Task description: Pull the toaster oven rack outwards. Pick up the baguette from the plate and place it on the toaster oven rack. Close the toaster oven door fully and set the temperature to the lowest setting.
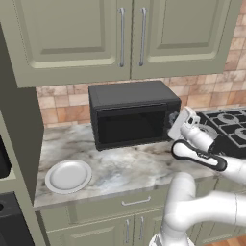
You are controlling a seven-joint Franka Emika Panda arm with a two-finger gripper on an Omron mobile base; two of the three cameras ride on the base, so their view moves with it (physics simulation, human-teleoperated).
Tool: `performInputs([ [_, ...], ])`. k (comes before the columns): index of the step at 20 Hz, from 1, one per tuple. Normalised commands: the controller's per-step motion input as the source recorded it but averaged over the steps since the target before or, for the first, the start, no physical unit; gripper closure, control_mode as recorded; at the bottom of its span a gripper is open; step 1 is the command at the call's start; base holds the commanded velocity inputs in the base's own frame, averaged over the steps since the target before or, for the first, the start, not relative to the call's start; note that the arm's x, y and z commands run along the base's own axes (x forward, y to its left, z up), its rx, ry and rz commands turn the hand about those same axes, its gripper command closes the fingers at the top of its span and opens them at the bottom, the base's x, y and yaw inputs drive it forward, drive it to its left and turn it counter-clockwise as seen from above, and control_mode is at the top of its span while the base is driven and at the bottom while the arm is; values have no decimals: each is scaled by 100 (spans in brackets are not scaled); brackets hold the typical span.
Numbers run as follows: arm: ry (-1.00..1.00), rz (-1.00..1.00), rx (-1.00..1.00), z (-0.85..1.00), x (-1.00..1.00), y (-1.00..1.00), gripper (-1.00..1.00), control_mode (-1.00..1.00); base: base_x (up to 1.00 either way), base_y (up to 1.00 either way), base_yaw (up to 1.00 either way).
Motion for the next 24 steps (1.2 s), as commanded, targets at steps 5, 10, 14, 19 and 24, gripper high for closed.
performInputs([
  [5,-9,3,-26,0,0,0,100,-100,0,0,0],
  [10,-5,2,-26,0,0,0,100,-100,0,0,0],
  [14,-7,0,-27,-2,0,0,100,-100,0,0,0],
  [19,-5,0,-20,-29,0,0,100,-100,0,0,0],
  [24,-14,0,-20,-27,0,0,100,-100,0,0,0],
])
